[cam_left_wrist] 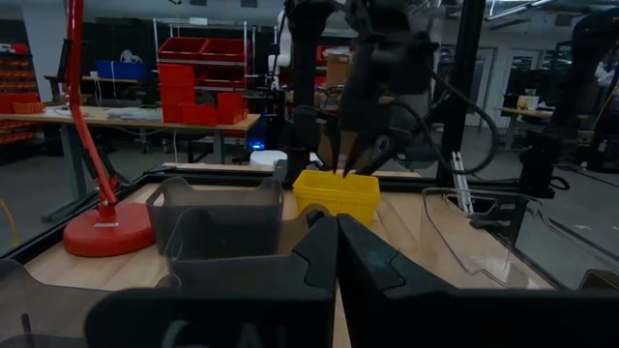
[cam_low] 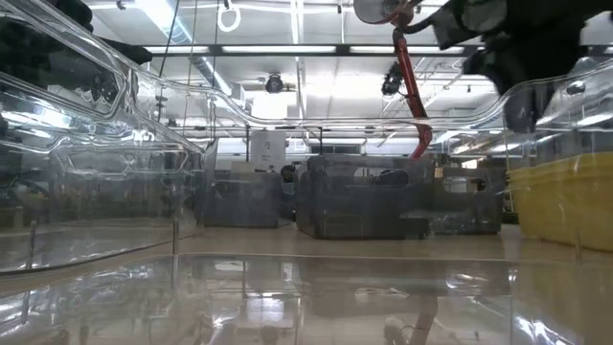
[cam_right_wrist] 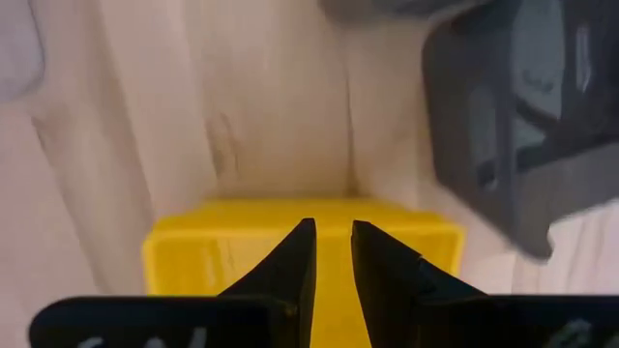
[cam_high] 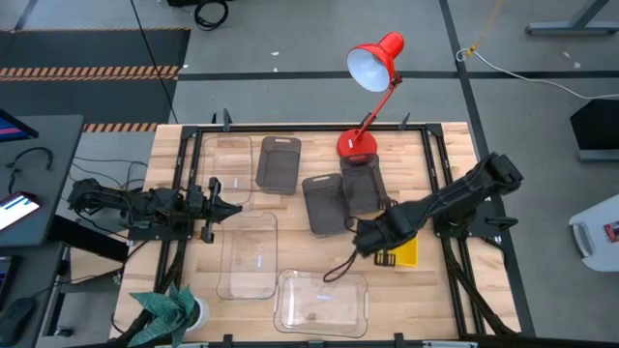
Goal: Stack baskets by color
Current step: Stack the middle black bin on the bottom black bin
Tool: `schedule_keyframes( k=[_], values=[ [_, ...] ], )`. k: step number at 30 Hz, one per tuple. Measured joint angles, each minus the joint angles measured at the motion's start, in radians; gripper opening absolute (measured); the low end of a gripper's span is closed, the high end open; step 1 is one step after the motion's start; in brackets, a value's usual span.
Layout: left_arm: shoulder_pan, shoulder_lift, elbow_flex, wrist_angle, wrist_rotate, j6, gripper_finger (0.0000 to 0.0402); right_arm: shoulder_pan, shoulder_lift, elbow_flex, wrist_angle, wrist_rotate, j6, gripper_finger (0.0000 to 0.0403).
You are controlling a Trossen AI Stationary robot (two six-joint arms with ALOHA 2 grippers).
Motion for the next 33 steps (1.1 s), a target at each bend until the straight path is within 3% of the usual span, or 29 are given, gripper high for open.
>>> schedule_keyframes(
  k=[9, 16, 23, 33],
  values=[
    [0.0, 0.0, 0.0, 0.0, 0.0, 0.0, 0.0009, -0.188, -0.038, -0.04, 0.079, 0.008, -0.253, 0.0079],
    [0.0, 0.0, 0.0, 0.0, 0.0, 0.0, 0.0009, -0.33, -0.038, -0.04, 0.117, -0.056, -0.426, 0.0124],
    [0.0, 0.0, 0.0, 0.0, 0.0, 0.0, 0.0009, -0.383, 0.001, -0.041, 0.154, -0.081, -0.533, 0.0167],
    [0.0, 0.0, 0.0, 0.0, 0.0, 0.0, 0.0009, -0.442, 0.046, -0.088, 0.238, -0.097, -0.633, 0.0168]
  ],
)
